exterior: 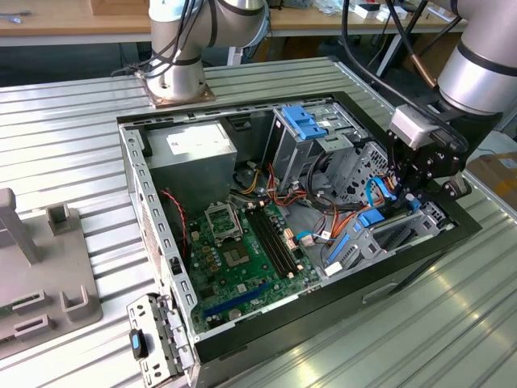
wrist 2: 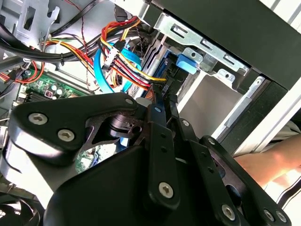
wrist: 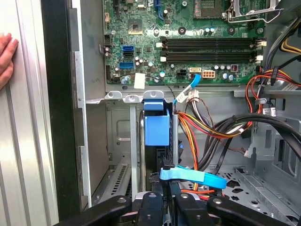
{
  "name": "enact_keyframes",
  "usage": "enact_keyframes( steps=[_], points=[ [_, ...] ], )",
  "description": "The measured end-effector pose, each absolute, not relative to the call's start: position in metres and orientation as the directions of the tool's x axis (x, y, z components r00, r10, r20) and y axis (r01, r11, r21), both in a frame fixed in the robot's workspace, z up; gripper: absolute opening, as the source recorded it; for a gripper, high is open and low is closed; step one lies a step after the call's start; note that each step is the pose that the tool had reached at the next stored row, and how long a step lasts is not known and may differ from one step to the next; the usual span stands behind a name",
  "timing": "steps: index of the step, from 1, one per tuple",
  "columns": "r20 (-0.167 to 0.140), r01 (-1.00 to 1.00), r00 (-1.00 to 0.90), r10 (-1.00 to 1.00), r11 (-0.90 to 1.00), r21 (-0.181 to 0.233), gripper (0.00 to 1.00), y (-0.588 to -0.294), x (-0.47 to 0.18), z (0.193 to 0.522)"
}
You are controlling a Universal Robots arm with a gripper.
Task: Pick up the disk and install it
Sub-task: 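Insert the first disk wire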
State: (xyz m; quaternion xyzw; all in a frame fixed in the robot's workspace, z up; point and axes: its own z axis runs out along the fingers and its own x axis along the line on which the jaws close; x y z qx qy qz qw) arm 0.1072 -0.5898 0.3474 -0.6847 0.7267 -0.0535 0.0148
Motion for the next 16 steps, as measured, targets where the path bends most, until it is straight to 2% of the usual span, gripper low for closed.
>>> enact_keyframes(
  steps=[16],
  points=[
    [0.045, -0.994, -0.061, -0.997, 0.056, -0.098, 0.17, -0.5903, 0.1076, 0.3461]
  ],
)
